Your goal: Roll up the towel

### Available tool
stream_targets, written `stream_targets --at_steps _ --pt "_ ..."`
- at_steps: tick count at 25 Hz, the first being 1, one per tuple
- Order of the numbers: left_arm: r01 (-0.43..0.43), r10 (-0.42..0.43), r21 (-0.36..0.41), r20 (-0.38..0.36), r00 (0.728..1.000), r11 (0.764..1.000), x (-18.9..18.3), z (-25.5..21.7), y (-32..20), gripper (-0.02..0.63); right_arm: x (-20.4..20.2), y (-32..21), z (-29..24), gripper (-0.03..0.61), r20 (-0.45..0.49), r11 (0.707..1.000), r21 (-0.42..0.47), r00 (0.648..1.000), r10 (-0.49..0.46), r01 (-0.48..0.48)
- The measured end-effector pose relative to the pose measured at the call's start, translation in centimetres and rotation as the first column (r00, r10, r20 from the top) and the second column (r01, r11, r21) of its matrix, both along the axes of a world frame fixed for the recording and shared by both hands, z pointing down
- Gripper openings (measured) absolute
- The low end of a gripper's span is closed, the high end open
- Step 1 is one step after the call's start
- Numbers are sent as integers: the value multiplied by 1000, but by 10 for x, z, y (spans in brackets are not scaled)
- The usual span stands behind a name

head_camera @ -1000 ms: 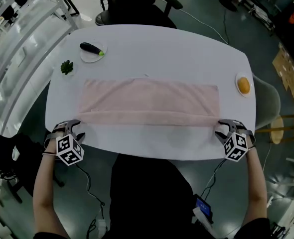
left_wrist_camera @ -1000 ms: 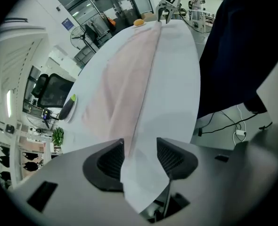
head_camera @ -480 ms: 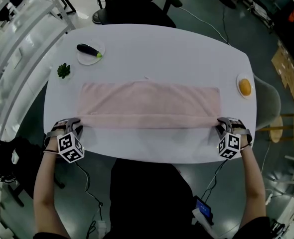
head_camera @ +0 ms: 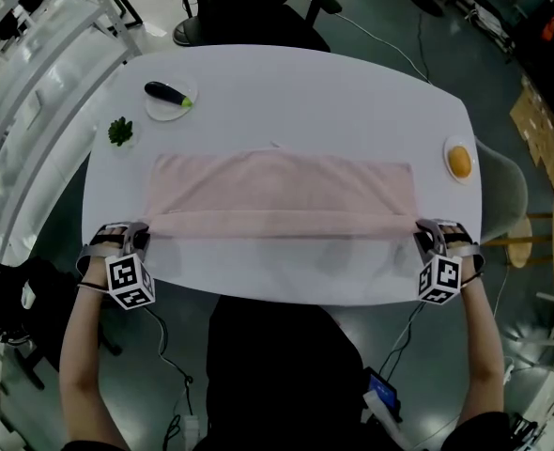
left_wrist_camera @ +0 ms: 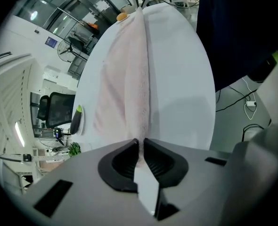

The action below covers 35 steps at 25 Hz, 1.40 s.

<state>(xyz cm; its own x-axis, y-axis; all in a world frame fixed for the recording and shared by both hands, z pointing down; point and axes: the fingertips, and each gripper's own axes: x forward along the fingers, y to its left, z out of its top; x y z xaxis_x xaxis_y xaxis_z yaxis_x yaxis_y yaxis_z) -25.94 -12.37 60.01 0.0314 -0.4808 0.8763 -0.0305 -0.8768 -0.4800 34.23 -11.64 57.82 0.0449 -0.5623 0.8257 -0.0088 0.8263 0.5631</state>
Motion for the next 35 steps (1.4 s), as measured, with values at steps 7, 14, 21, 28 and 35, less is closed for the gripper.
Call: stream_targets --at_steps 7,14,21,28,35 --pt "-12 12 -56 -4 1000 998 -1 10 49 47 2 48 8 61 3 999 -41 1000 -30 30" --pt "-20 21 -138 7 1000 990 -2 22 56 46 3 59 35 60 -9 984 -172 999 -50 48" --pt "85 -99 -255 -41 994 963 -3 12 25 43 3 38 29 63 125 888 -456 983 138 -67" --pt "134 -151 -308 -32 988 942 -3 16 -12 43 8 6 34 65 121 769 -615 942 312 -175" --pt "149 -176 -365 -42 983 919 -2 24 -21 44 7 -2 39 74 110 711 -670 919 379 -213"
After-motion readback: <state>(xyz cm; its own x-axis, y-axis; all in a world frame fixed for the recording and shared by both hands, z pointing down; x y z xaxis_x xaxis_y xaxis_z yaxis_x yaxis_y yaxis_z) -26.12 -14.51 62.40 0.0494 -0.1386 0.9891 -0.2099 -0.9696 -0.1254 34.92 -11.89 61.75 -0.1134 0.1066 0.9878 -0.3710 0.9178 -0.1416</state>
